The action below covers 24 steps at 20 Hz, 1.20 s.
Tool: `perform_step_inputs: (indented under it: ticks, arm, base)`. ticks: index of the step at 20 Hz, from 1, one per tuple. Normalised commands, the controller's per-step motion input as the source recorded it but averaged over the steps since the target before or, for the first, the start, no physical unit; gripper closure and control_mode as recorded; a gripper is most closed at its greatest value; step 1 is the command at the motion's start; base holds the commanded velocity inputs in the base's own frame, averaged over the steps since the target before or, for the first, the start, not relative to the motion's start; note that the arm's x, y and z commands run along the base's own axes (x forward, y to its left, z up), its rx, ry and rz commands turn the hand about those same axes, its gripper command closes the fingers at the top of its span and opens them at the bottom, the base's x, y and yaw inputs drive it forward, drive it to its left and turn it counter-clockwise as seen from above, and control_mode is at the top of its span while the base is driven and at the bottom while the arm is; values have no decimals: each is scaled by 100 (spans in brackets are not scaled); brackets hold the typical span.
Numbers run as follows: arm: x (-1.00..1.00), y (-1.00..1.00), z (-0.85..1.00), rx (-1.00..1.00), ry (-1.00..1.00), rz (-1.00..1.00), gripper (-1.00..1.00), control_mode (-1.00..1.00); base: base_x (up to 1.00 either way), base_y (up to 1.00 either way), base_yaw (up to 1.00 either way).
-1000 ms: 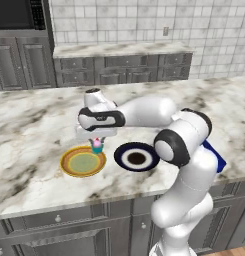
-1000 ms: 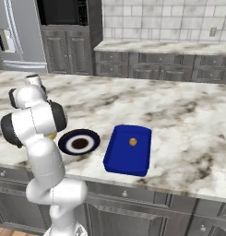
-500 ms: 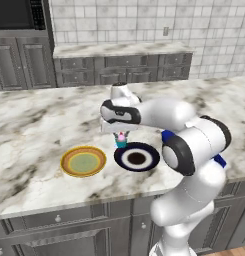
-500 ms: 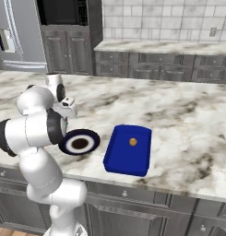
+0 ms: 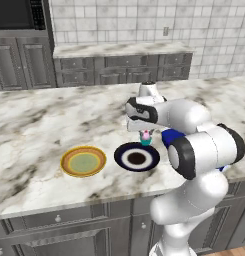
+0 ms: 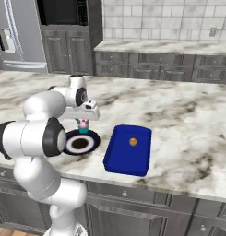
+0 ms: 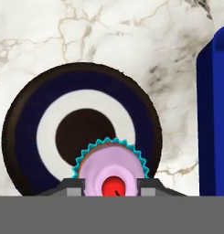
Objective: Move the dessert items from the plates to the tray.
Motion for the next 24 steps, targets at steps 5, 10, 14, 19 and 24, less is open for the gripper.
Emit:
perform_step_inputs:
  ticks: [5, 10, 14, 19, 24]
  arm:
    - [0, -100, 0, 0, 0, 0, 100, -100]
    - [0, -100, 0, 0, 0, 0, 100, -100]
    - [0, -100, -3, 0, 0, 0, 100, -100]
    - [0, -78, -33, -3, 0, 0, 100, -100]
    - [0, -37, -55, -2, 0, 0, 100, -100]
  base:
    - [0, 0, 0]
    - [0, 0, 0]
    - [0, 0, 0]
    - [0, 0, 0]
    - [0, 0, 0]
